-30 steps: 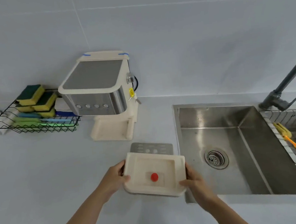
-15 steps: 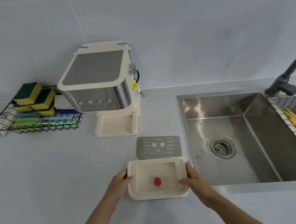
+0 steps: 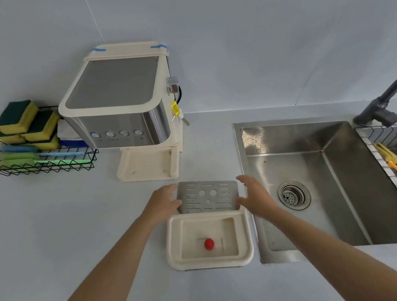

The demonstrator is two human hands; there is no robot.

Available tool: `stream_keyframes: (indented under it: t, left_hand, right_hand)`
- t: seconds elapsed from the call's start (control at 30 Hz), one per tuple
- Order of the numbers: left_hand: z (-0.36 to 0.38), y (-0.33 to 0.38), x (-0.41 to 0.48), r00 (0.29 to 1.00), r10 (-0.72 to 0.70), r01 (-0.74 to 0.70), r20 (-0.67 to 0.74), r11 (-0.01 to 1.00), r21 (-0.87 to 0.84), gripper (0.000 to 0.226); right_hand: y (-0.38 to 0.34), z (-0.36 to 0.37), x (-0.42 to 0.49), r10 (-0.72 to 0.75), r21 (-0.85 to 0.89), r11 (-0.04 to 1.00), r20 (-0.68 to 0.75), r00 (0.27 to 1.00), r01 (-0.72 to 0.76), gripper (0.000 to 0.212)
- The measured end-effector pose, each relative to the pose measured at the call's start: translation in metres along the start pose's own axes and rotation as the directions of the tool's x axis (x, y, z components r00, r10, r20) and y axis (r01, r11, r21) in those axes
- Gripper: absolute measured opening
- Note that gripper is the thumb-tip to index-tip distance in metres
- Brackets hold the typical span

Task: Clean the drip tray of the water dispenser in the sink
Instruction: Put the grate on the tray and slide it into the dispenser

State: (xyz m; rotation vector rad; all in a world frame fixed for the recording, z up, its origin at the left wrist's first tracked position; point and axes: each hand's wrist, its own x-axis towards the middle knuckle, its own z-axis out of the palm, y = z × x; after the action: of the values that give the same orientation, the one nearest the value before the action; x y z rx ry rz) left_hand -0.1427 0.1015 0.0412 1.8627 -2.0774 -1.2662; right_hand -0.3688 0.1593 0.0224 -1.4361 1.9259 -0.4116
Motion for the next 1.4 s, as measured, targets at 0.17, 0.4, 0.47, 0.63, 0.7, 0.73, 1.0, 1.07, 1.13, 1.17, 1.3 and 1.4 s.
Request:
stream_keyframes:
  t: [0.17, 0.4, 0.47, 0.63, 0.7, 0.73, 1.0, 1.07, 1.13, 1.17, 1.3, 1.4]
  left_hand:
    - [0.0, 0.013, 0.036, 0.986, 0.105, -0.144, 0.126, 0.923, 0.357, 0.074]
    - [0.016, 0.002, 0.064, 0.955, 0.166, -0.291, 0.247, 0.693, 0.66, 0.096]
    - [0.02, -0.001, 0.068, 0.946, 0.196, -0.322, 0.257, 0.632, 0.705, 0.096]
    - [0.02, 0.002, 0.075, 0.941, 0.203, -0.338, 0.271, 0.603, 0.722, 0.088]
    - [0.02, 0.004, 0.077, 0.942, 0.205, -0.337, 0.267, 0.604, 0.722, 0.086]
    - [0.02, 0.004, 0.078, 0.942, 0.212, -0.336, 0.261, 0.601, 0.725, 0.086]
    - [0.018, 0.003, 0.07, 0.952, 0.251, -0.296, 0.176, 0.607, 0.738, 0.088]
    - [0.017, 0.001, 0.064, 0.954, 0.271, -0.276, 0.127, 0.629, 0.727, 0.088]
    - [0.017, -0.004, 0.058, 0.959, 0.274, -0.246, 0.069, 0.69, 0.681, 0.091]
    - [0.018, -0.006, 0.055, 0.965, 0.257, -0.23, 0.05, 0.744, 0.627, 0.093]
    - [0.019, -0.012, 0.044, 0.989, 0.141, -0.148, 0.044, 0.943, 0.297, 0.098]
    - [0.015, -0.012, 0.04, 0.991, 0.13, -0.13, 0.01, 0.978, 0.165, 0.096]
  right_hand:
    - [-0.007, -0.005, 0.034, -0.018, -0.338, 0.938, 0.166, 0.986, 0.074, 0.077]
    - [-0.007, 0.005, 0.049, 0.024, -0.577, 0.803, 0.28, 0.96, 0.148, 0.085]
    - [-0.007, 0.009, 0.052, 0.024, -0.624, 0.763, 0.287, 0.958, 0.168, 0.08]
    - [-0.007, 0.018, 0.06, 0.011, -0.7, 0.689, 0.266, 0.964, 0.185, 0.073]
    - [-0.008, 0.02, 0.062, 0.018, -0.713, 0.679, 0.257, 0.966, 0.177, 0.074]
    - [-0.008, 0.02, 0.063, 0.023, -0.714, 0.68, 0.252, 0.968, 0.169, 0.075]
    - [-0.002, 0.015, 0.053, 0.024, -0.626, 0.771, 0.208, 0.978, 0.115, 0.077]
    - [-0.003, 0.014, 0.049, 0.042, -0.573, 0.815, 0.205, 0.978, 0.085, 0.076]
    - [-0.004, 0.013, 0.045, 0.069, -0.454, 0.89, 0.208, 0.976, 0.034, 0.078]
    - [-0.004, 0.012, 0.044, 0.07, -0.363, 0.932, 0.205, 0.976, 0.009, 0.076]
    - [-0.005, 0.008, 0.037, 0.052, -0.036, 0.998, 0.135, 0.99, -0.048, 0.067]
    - [-0.009, 0.003, 0.035, 0.046, 0.067, 0.996, 0.066, 0.997, -0.051, 0.063]
